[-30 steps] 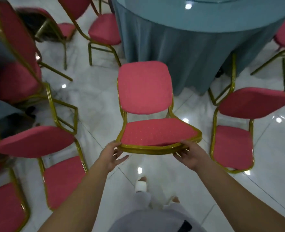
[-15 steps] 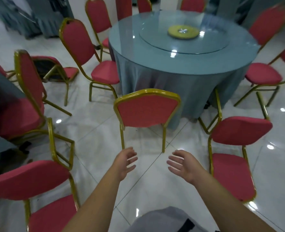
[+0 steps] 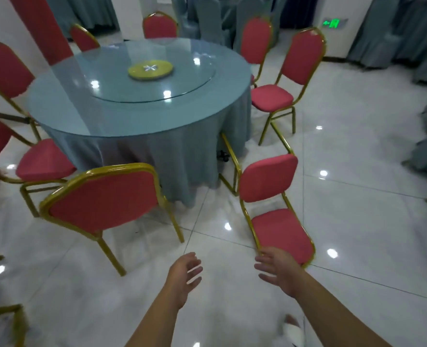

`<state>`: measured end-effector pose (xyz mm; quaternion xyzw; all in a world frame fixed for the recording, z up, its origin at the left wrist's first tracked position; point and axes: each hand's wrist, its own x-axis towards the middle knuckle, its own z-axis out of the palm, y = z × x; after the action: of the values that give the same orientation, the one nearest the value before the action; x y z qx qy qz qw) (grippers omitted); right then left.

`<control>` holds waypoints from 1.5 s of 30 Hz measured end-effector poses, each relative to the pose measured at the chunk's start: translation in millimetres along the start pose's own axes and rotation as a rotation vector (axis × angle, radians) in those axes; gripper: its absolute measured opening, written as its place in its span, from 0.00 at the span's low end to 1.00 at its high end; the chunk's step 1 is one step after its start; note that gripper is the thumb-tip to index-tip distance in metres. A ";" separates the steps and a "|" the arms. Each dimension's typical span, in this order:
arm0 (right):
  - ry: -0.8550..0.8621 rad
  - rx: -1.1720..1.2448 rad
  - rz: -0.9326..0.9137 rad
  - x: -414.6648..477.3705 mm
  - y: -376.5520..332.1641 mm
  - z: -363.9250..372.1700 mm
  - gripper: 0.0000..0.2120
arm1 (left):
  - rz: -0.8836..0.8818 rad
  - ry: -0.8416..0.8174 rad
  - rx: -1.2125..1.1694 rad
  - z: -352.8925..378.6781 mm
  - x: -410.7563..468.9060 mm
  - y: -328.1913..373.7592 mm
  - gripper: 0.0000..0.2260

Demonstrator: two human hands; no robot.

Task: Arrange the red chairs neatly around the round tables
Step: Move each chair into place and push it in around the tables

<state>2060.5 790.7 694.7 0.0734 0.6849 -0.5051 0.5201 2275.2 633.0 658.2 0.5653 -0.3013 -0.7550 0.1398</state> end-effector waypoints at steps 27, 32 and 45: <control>0.224 -0.947 0.052 81.5 -62.4 -444.5 0.11 | 0.002 -0.107 1.189 321.3 82.6 -123.4 0.13; 0.199 -1.017 -0.001 98.5 -92.3 -467.1 0.16 | -0.059 -0.096 1.192 353.1 79.0 -130.5 0.17; -0.026 -1.289 -0.099 220.5 -158.6 -521.7 0.30 | -0.147 0.175 1.254 420.3 66.3 -176.3 0.23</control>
<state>1529.4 1021.9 592.3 -0.2913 0.8470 -0.0169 0.4443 1882.5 858.6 574.4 0.6184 -0.6341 -0.3938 -0.2457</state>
